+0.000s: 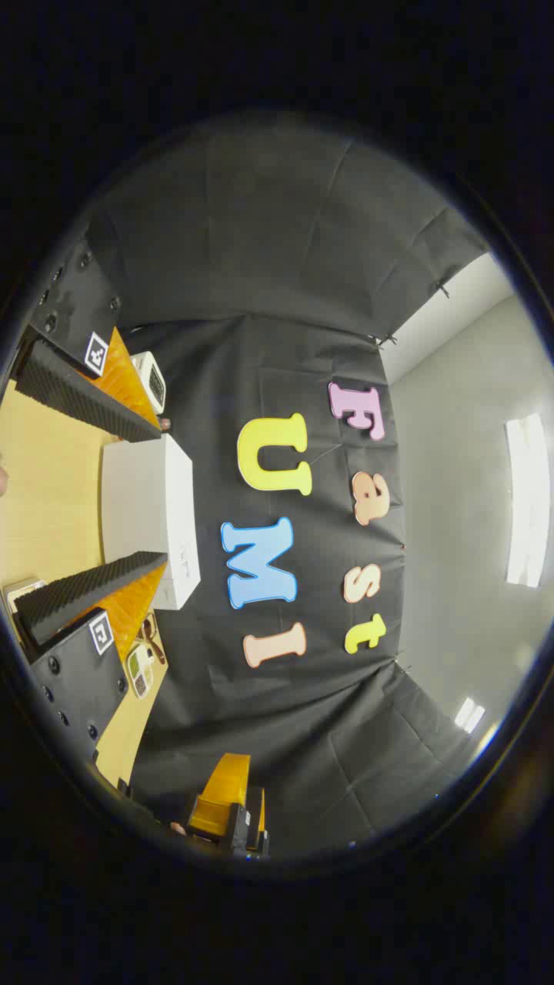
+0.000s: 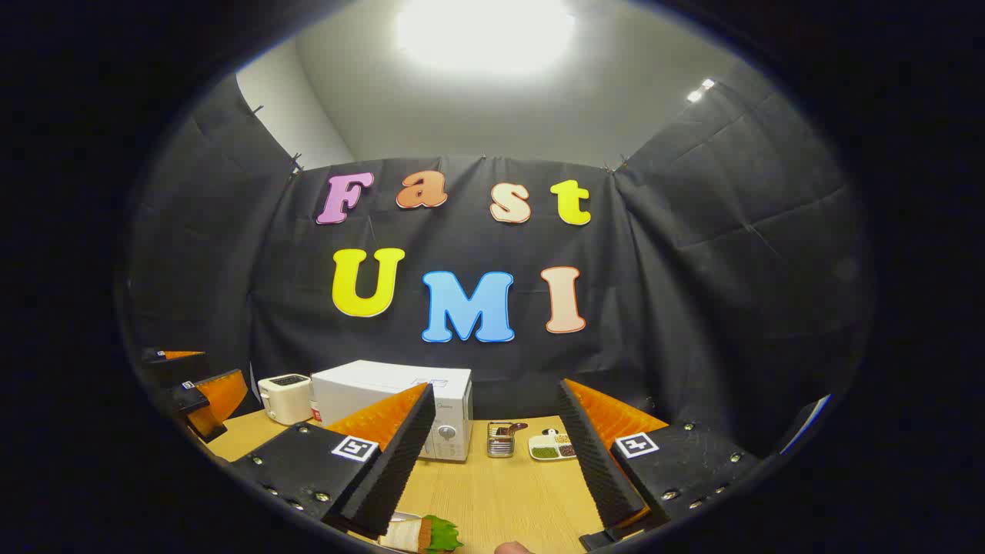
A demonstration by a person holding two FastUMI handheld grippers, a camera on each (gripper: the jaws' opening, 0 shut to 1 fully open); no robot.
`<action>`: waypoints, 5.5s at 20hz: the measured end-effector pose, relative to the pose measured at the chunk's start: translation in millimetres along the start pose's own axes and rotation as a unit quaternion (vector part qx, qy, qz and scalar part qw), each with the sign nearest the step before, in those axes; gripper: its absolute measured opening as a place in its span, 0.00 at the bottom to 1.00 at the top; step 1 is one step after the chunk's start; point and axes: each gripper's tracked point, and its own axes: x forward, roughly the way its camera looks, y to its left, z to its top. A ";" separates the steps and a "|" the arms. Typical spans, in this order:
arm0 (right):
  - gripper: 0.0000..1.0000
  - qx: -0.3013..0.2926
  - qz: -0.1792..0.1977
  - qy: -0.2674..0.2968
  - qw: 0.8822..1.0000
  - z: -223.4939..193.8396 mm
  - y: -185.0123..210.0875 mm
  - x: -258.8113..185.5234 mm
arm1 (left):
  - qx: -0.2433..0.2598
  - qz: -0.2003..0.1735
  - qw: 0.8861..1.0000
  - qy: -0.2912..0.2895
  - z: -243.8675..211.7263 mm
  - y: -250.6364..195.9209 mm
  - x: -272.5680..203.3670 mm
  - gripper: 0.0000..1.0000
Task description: Open the microwave oven with the left hand, put the food in, and close the microwave oven.
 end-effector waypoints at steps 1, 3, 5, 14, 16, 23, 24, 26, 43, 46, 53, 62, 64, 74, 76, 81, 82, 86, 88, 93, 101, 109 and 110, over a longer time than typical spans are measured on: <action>0.96 -0.001 0.001 0.002 1.000 -3.0 -1.2 0.9 | 0.000 0.000 1.000 -0.001 2.3 -1.7 0.6 0.95; 0.96 -0.001 0.002 0.004 1.000 -5.1 -4.5 1.7 | -0.001 -0.001 1.000 -0.002 3.9 -6.7 0.9 0.95; 0.96 0.001 0.003 0.006 1.000 -7.3 -6.8 1.3 | 0.001 0.000 1.000 -0.003 5.5 -9.1 0.4 0.95; 0.96 0.002 0.023 0.009 1.000 -13.0 -16.2 7.4 | 0.002 0.010 1.000 0.000 5.4 -24.6 0.9 0.96; 0.96 0.003 0.030 0.009 1.000 -15.3 -19.8 8.8 | 0.002 0.008 1.000 -0.009 8.6 -30.9 3.0 0.95; 0.96 0.007 0.030 0.006 1.000 -20.0 -34.1 7.0 | 0.022 0.005 0.999 -0.029 14.9 -39.7 43.3 1.00; 0.96 0.006 0.026 0.007 1.000 -21.1 -35.3 7.3 | 0.021 0.003 0.999 -0.027 10.6 -40.5 52.8 1.00; 0.96 0.003 0.012 0.011 1.000 -24.2 -40.4 11.4 | 0.014 -0.007 1.000 -0.023 5.4 -46.0 74.5 1.00; 0.96 -0.028 -0.149 0.030 0.988 -31.0 -69.9 53.0 | -0.012 -0.106 0.994 0.038 -95.0 -107.4 252.6 1.00; 0.96 -0.036 -0.177 0.040 0.983 -35.7 -77.3 51.1 | -0.010 -0.121 0.991 0.054 -121.4 -123.2 276.8 0.97; 0.96 -0.050 -0.232 0.063 0.969 -42.2 -92.6 39.0 | -0.004 -0.140 0.986 0.094 -175.1 -152.5 319.1 0.94; 0.96 -0.066 -0.274 0.083 0.956 -46.3 -104.4 21.2 | 0.007 -0.152 0.977 0.152 -237.3 -178.1 343.8 0.97; 0.96 -0.069 -0.278 0.087 0.954 -47.4 -105.0 18.0 | 0.005 -0.153 0.975 0.158 -241.0 -180.3 345.9 0.90; 0.96 -0.067 -0.278 0.098 0.953 -51.2 -104.0 5.6 | 0.020 -0.157 0.975 0.157 -239.1 -180.0 348.9 0.36; 0.96 -0.069 -0.273 0.099 0.954 -49.2 -104.1 1.6 | 0.014 -0.159 0.974 0.158 -235.7 -179.5 349.1 0.31; 0.96 -0.075 -0.263 0.084 0.958 -38.2 -106.8 -6.0 | 0.018 -0.156 0.974 0.161 -235.7 -178.1 346.8 0.20; 0.96 -0.076 -0.260 0.081 0.959 -36.0 -106.6 -5.8 | 0.018 -0.157 0.974 0.165 -235.3 -177.6 346.1 0.19; 0.96 -0.079 -0.241 0.078 0.964 -33.8 -106.3 -3.5 | 0.009 -0.148 0.973 0.174 -232.0 -172.7 336.2 0.19; 0.96 -0.075 -0.228 0.072 0.968 -30.7 -103.9 -0.6 | 0.025 -0.135 0.983 0.123 -203.7 -163.3 324.2 0.04; 0.96 -0.061 -0.177 0.062 0.980 -32.5 -93.1 10.0 | 0.107 -0.169 0.974 0.107 -212.9 -181.0 276.7 0.07; 0.96 -0.067 -0.184 0.070 0.978 -35.6 -104.4 6.9 | 0.068 -0.132 0.977 0.150 -234.0 -160.9 295.7 0.66; 0.96 -0.095 -0.204 0.080 0.971 -35.1 -104.7 2.4 | 0.018 -0.121 0.979 0.163 -229.2 -177.4 344.9 0.78; 0.96 -0.098 -0.205 0.082 0.970 -35.5 -104.3 1.9 | 0.009 -0.119 0.979 0.167 -228.1 -177.4 352.1 0.82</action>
